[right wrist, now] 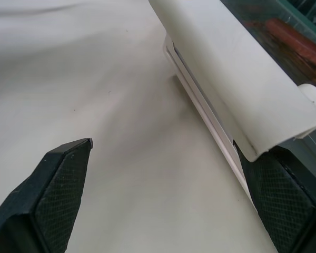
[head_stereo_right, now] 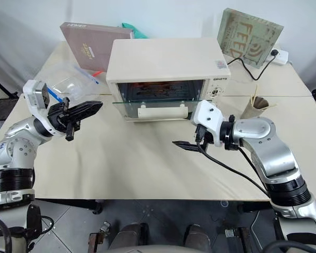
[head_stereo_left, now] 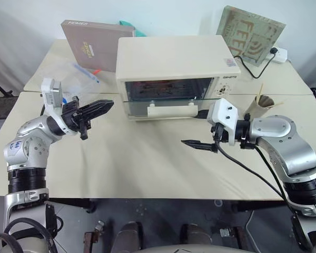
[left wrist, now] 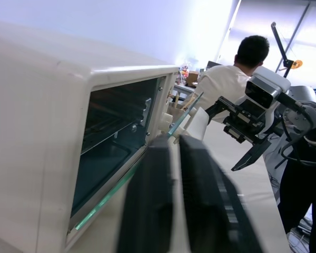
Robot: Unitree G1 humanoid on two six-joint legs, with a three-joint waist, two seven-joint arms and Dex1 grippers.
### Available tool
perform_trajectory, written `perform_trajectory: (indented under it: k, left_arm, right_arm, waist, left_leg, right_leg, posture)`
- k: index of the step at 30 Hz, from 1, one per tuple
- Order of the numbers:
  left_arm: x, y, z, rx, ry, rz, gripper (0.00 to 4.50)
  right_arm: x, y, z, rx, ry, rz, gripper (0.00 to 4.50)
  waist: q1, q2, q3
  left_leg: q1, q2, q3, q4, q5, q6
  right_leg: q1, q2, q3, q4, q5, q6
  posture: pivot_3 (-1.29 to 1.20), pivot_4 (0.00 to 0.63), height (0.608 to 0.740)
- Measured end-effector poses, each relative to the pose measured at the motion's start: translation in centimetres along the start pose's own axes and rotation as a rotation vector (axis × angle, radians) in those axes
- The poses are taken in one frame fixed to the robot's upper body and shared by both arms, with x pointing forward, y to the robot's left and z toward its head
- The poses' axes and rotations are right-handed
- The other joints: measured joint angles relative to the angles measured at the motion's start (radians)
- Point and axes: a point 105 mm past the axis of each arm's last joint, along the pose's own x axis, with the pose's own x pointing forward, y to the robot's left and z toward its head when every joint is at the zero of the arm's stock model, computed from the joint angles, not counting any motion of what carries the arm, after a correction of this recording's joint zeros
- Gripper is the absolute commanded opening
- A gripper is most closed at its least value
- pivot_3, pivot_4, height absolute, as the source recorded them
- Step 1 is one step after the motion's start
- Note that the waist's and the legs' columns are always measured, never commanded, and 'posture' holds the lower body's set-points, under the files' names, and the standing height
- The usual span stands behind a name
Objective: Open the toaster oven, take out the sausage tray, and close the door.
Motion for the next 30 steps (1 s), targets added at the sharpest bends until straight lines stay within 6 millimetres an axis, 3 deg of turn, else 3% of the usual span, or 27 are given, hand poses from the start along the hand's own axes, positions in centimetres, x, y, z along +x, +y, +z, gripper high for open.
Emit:
perform_trajectory:
  k: [10,18,30]
  left_arm:
    - [2.9,1.7,-0.1,0.02,-0.043,-0.04,0.03]
    - [3.1,1.7,-2.3,-0.016,0.058,-0.079,0.03]
    - [3.7,1.9,-3.9,-0.015,0.111,-0.085,0.03]
  right_arm:
    - [0.1,0.6,-0.1,0.001,0.002,0.014,4.5]
    - [0.1,1.0,0.0,0.004,0.008,0.023,4.5]
    - [-2.8,3.5,-0.6,0.034,0.225,0.174,4.5]
  waist:
    - [-0.001,0.0,0.0]
    - [-0.001,0.0,0.0]
    - [0.001,-0.002,0.001]
  left_leg:
    - [0.0,0.0,0.0,0.0,0.0,0.0]
    - [-0.001,0.0,0.0,0.0,0.0,0.0]
    - [-0.002,0.0,0.0,0.002,0.0,0.001]
  right_leg:
    - [0.0,0.0,0.0,0.0,0.0,0.0]
    - [-0.001,0.0,0.0,0.0,0.0,0.0]
    - [-0.001,0.0,0.0,0.0,0.0,0.0]
  posture:
    - [0.0,0.15,0.74]
    - [0.0,0.15,0.74]
    - [0.0,0.15,0.74]
